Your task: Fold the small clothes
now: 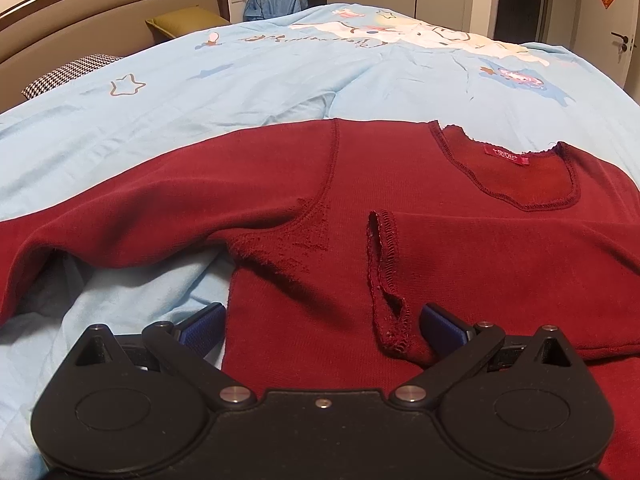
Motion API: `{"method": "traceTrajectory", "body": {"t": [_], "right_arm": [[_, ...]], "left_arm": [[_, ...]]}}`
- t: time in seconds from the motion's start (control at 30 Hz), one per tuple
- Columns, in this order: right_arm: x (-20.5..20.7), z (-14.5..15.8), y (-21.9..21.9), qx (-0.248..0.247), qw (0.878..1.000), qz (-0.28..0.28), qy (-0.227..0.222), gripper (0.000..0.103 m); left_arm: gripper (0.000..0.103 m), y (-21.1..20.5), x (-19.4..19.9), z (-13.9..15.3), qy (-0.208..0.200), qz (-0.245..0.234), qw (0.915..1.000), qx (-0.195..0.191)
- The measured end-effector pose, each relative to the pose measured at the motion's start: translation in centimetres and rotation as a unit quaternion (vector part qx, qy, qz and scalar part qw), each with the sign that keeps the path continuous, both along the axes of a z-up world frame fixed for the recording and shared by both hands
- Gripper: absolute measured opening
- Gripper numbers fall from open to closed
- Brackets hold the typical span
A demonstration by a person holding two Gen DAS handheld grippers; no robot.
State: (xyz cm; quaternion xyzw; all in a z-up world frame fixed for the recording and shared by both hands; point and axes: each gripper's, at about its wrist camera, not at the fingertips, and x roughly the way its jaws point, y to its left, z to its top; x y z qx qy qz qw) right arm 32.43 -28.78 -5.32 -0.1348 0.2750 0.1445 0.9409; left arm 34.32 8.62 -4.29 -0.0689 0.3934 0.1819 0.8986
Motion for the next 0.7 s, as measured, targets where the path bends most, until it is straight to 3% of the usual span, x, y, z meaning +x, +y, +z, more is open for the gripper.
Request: {"method": "traceTrajectory", "body": {"t": [0.13, 0.2, 0.27, 0.3, 0.43, 0.57, 0.7], "right_arm": [[0.1, -0.8, 1.6, -0.026, 1.0, 0.001, -0.014, 0.053], [0.4, -0.9, 1.7, -0.022, 0.999, -0.013, -0.023, 0.045], [0.6, -0.8, 1.6, -0.013, 0.999, -0.022, -0.03, 0.017], [0.6, -0.8, 1.5, -0.007, 0.999, -0.024, -0.034, 0.012], [-0.1, -0.3, 1.2, -0.014, 0.997, -0.042, -0.063, 0.008], [0.7, -1.8, 1.2, -0.025, 0.998, -0.053, -0.029, 0.008], [0.5, -1.4, 1.2, -0.01, 0.998, -0.049, -0.026, 0.011]], "left_arm": [[0.103, 0.0, 0.0, -0.1, 0.0, -0.002, 1.0, 0.0], [0.103, 0.1, 0.1, 0.0, 0.002, -0.001, 1.0, -0.001], [0.103, 0.0, 0.2, 0.1, 0.005, 0.002, 1.0, -0.002], [0.103, 0.0, 0.2, 0.1, 0.006, 0.003, 1.0, -0.001], [0.103, -0.4, 0.3, 0.0, 0.007, -0.003, 1.0, 0.007], [0.103, -0.4, 0.3, 0.0, 0.008, -0.007, 0.9999, 0.011], [0.102, 0.2, -0.6, 0.7, 0.001, -0.002, 1.0, -0.007]]}}
